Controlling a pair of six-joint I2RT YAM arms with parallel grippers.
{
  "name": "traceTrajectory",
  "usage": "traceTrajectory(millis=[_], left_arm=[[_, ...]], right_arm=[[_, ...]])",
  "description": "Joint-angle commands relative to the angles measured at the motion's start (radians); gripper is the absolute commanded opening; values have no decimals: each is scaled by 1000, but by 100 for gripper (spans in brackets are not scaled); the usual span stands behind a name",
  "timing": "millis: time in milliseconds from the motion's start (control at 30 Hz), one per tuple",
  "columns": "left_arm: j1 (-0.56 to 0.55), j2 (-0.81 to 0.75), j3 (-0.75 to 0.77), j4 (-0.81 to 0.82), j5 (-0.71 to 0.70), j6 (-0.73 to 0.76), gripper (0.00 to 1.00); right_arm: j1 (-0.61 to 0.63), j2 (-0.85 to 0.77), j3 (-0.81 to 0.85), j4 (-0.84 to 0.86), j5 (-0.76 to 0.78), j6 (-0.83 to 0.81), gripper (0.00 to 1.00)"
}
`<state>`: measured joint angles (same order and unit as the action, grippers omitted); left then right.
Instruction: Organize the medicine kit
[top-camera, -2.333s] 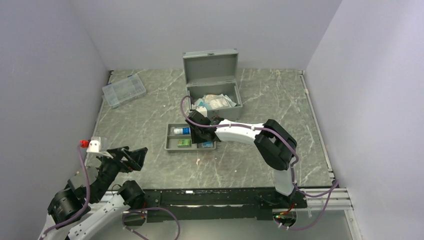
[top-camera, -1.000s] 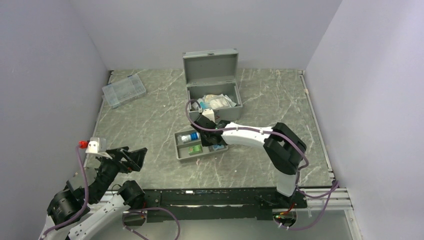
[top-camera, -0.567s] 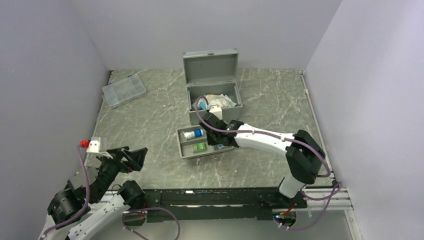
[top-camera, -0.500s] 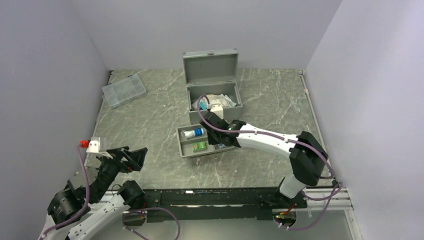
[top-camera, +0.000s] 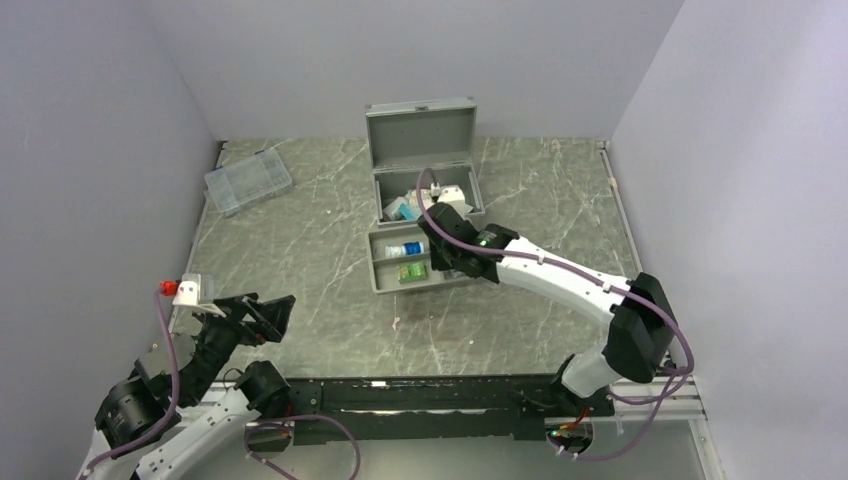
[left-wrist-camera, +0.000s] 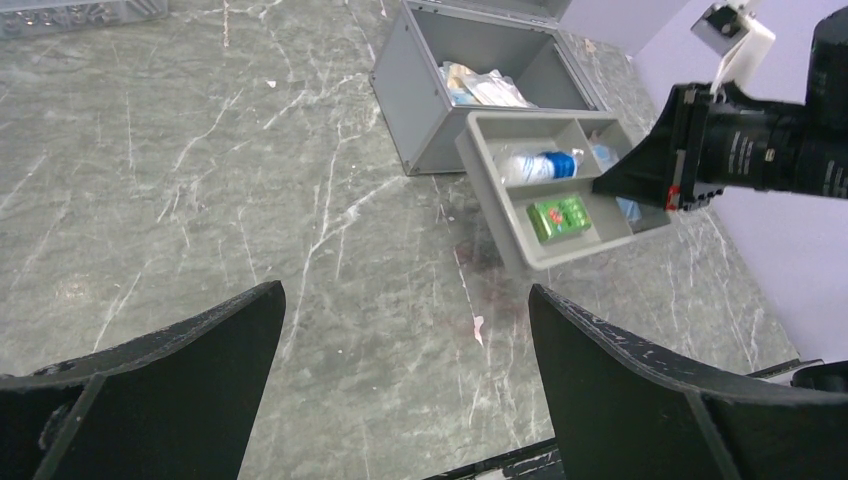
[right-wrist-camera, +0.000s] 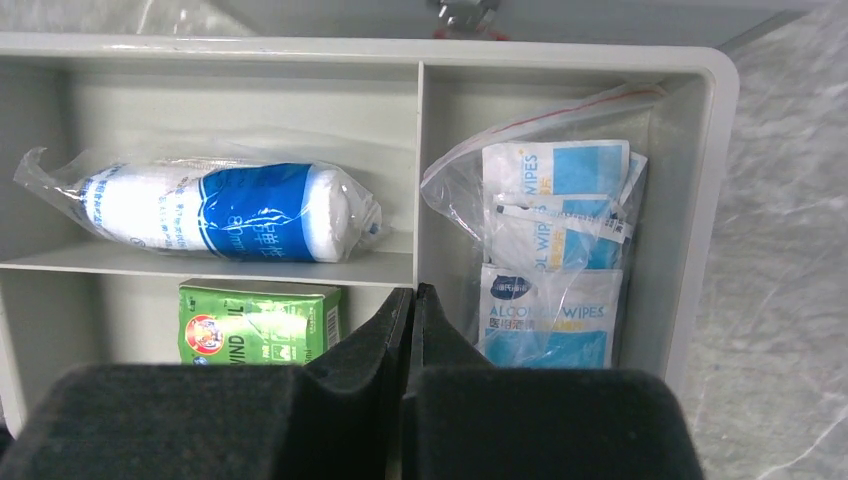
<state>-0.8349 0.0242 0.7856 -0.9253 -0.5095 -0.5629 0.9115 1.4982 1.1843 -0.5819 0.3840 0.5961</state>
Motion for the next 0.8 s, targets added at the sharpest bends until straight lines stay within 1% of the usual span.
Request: traceTrajectory(millis=[0, 200, 367, 567, 767], left_arm=[[-1, 11, 9, 25, 3, 1, 99], [-1, 8, 9, 25, 1, -1, 99], [0, 9, 8, 24, -1, -1, 99], [-1, 17, 9, 25, -1, 0, 99], [0, 23, 9, 23, -4, 0, 99]], right_arm=[[-79, -39, 103, 21, -18, -67, 0], [-193, 5, 201, 34, -96, -145, 0], [-263, 84, 289, 41, -162, -213, 0], [-318, 178, 386, 65, -227, -288, 0], [-350, 266, 489, 51, -245, -321, 0]])
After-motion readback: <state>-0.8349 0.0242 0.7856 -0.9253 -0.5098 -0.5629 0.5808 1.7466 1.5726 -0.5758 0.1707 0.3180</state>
